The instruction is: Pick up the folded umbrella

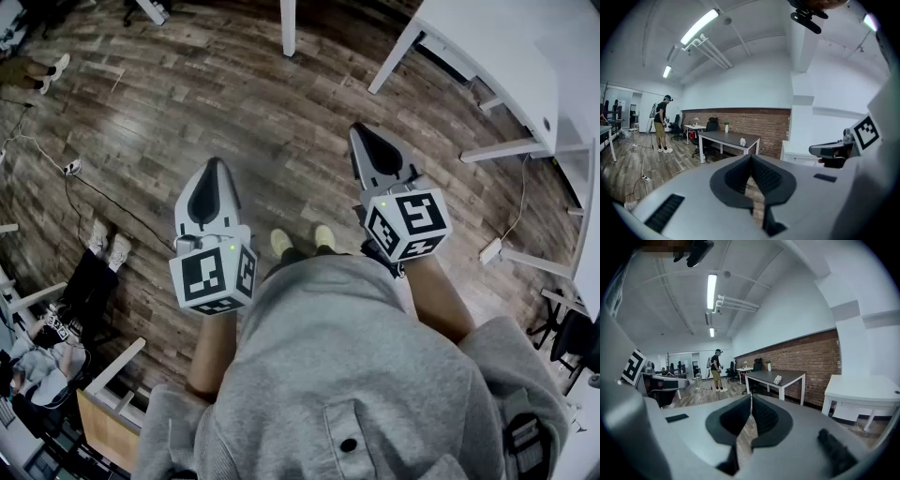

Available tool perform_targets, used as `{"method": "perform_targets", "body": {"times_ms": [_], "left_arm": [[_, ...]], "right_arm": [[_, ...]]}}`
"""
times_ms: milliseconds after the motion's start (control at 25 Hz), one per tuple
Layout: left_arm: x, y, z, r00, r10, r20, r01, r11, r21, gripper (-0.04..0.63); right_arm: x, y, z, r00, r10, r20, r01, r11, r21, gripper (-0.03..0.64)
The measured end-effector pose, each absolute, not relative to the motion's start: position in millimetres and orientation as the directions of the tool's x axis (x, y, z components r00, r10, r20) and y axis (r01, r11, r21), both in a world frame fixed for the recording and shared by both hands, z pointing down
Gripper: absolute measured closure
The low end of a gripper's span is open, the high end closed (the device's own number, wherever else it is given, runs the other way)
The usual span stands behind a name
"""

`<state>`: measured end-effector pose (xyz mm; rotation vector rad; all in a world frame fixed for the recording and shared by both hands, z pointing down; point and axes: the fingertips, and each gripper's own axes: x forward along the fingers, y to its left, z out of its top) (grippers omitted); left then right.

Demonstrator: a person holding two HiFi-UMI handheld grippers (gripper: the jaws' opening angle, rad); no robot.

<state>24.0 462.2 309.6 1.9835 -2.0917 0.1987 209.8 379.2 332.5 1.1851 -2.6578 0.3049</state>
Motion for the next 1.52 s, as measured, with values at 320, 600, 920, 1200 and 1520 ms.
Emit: {"method": "perform_targets", "body": {"times_ms": [320, 600, 920, 1200, 1520], "left_arm": [[11.6, 466.8, 306.4, -0.02, -0.964, 0.267, -0.996, 0.043, 0.079, 0.583], [-4.6, 479.4, 302.3, -0.016, -0.969, 0.246, -0.995, 0.04, 0.092, 0.583], [-19.3, 500.2, 302.4, 0.006, -0.972, 0.234, -0.995, 0.018, 0.1, 0.583], [-27.5, 501.5, 307.1, 0.017, -0.973, 0.232, -0.993, 0.011, 0.119, 0.583], [-26.0, 486.5, 309.0, 0.019, -0.973, 0.229, -0.994, 0.007, 0.113, 0.583]], "right_arm": [[187.5, 391.0, 328.6, -0.678, -0.686, 0.265, -0.729, 0.674, -0.118, 0.592], [169.1, 407.0, 323.3, -0.7, -0.67, 0.249, -0.71, 0.69, -0.141, 0.592], [148.6, 422.6, 324.2, -0.676, -0.694, 0.247, -0.734, 0.664, -0.144, 0.592], [139.8, 423.8, 321.0, -0.678, -0.698, 0.23, -0.733, 0.668, -0.132, 0.592], [138.8, 407.5, 325.4, -0.681, -0.695, 0.229, -0.729, 0.674, -0.121, 0.592]]}}
